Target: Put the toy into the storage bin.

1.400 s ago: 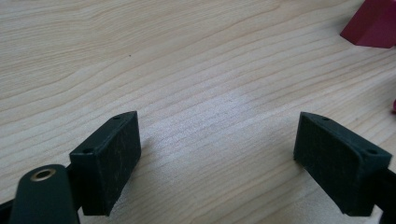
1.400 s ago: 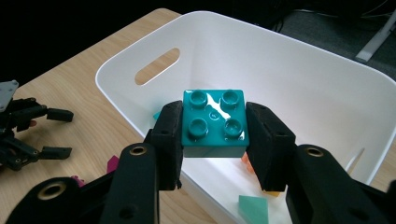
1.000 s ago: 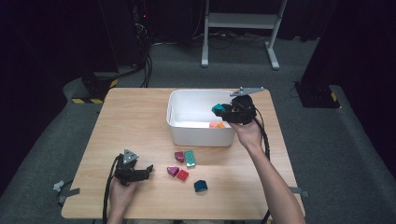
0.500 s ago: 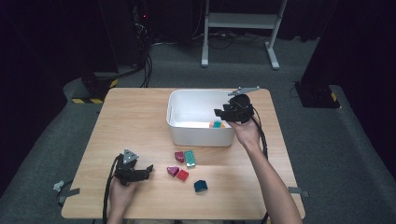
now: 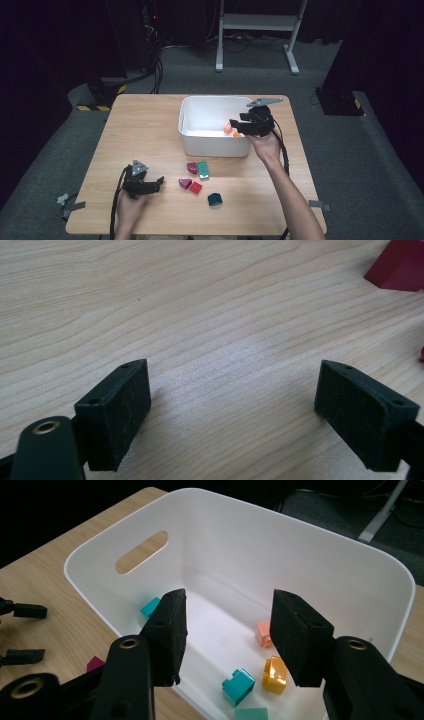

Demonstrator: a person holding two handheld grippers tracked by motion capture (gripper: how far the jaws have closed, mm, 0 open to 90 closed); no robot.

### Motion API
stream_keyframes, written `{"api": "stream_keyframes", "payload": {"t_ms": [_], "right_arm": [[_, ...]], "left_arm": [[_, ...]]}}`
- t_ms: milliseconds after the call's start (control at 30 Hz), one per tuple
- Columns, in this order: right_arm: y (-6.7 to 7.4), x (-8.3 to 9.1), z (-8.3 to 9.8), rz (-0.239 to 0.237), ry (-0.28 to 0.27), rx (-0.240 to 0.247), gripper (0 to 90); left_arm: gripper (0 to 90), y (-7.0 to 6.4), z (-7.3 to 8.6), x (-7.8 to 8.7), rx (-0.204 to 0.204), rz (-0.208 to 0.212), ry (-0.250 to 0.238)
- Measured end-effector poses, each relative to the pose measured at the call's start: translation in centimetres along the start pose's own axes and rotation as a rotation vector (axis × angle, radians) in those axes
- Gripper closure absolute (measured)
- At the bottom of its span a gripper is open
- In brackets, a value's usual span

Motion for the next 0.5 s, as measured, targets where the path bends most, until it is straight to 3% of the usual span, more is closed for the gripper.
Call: {"api": "stream_keyframes", "payload": {"t_ms": [500], "right_arm": [[2.8, 2.4, 1.7, -0.054, -0.071, 0.028, 48.1]], "left_arm": [[15.1, 0.0, 0.0, 0.0, 0.0, 0.0, 0.0]]}}
Point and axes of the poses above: each handheld gripper's, and its own axes: x roughly backward along the jaws, z roughly out of its underside, y roughly to its left, the point moved 8 cm from there along -x, roughly forward along the jaws, and after that the axes turned 1 degree about x, right-handed, at the moved point
